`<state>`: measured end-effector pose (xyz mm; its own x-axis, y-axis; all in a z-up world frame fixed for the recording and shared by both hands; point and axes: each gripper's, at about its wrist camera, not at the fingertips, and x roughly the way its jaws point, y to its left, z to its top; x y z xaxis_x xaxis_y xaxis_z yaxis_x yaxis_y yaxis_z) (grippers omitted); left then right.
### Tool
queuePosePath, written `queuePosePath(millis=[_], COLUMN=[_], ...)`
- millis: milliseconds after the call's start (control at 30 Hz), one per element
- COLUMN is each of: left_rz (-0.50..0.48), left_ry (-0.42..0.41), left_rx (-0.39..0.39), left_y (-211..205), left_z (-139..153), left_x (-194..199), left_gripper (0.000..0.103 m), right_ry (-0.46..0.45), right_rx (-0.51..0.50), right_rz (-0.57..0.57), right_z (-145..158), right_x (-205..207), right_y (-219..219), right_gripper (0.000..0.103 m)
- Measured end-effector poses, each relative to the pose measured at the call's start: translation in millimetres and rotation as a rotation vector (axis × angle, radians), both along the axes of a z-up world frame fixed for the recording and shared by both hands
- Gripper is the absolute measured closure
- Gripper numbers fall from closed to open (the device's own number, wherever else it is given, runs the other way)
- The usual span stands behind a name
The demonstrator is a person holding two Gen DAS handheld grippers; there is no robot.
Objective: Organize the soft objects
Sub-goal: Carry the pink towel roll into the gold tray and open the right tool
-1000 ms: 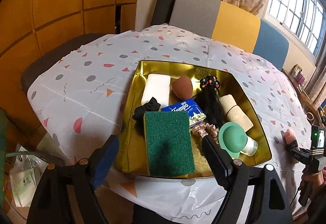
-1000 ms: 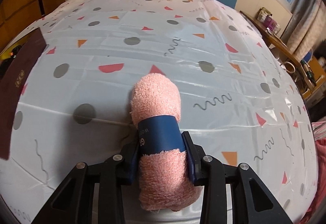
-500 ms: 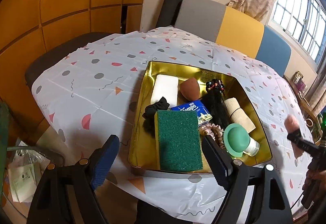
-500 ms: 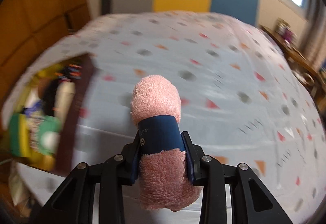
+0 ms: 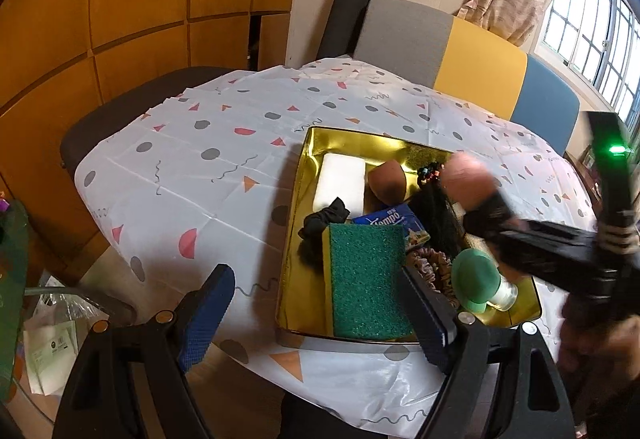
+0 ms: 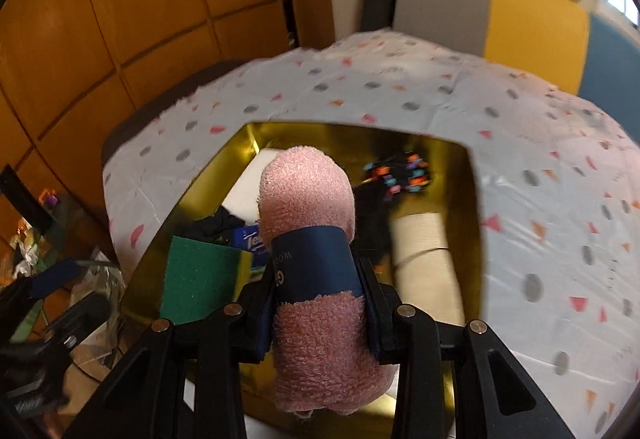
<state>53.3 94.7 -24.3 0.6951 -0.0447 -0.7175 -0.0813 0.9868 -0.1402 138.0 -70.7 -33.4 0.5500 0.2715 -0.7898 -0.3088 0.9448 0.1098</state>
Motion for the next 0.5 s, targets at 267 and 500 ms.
queuePosePath(millis=[267,500], left_rz=[0.019,0.023], left_ry=[0.019,0.025], left_rx=[-0.008,-0.011], left_y=[8,10], left_z=[-6,-7], left_x=[2,5], left_gripper=[0.019,0.019], right_ry=[0.060,0.061], right_rx=[-0.136,-0.149], right_rz=[-0.053,-0.075], right_z=[-44,-51], right_x=[27,33], right_y=[11,11], right_gripper=[0.066,0.061])
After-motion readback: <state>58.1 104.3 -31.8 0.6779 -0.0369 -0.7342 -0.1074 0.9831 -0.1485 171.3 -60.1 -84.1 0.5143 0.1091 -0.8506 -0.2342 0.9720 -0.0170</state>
